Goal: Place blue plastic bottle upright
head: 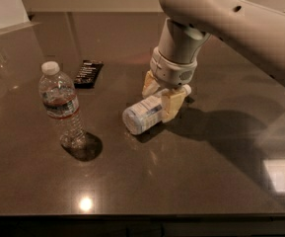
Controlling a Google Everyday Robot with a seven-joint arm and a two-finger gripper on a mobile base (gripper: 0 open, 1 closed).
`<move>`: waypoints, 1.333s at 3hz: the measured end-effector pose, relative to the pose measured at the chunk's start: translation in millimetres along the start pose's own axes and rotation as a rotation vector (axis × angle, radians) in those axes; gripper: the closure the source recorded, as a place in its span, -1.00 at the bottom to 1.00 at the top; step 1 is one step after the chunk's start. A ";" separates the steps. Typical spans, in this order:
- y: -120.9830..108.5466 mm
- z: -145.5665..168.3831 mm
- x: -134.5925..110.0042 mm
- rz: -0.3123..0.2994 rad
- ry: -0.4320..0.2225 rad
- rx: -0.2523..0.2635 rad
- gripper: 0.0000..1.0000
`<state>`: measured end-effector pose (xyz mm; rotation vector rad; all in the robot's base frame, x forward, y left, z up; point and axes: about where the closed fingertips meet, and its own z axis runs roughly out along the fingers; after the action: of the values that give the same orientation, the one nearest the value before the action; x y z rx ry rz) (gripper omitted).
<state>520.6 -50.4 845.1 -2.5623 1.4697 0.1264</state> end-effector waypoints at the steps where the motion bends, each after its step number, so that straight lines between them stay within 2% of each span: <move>1: 1.2 -7.5 3.6 -0.059 0.058 0.015 0.30; 2: -8.7 -35.0 15.8 -0.146 0.142 0.084 0.77; 3: -25.3 -70.4 29.4 -0.262 0.225 0.184 1.00; 4: -39.9 -98.7 39.2 -0.389 0.271 0.290 1.00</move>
Offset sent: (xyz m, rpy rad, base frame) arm 0.0349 -0.0312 0.0728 -0.1365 -0.3281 0.2130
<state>573.1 -83.7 940.0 -2.6295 0.9425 -0.4677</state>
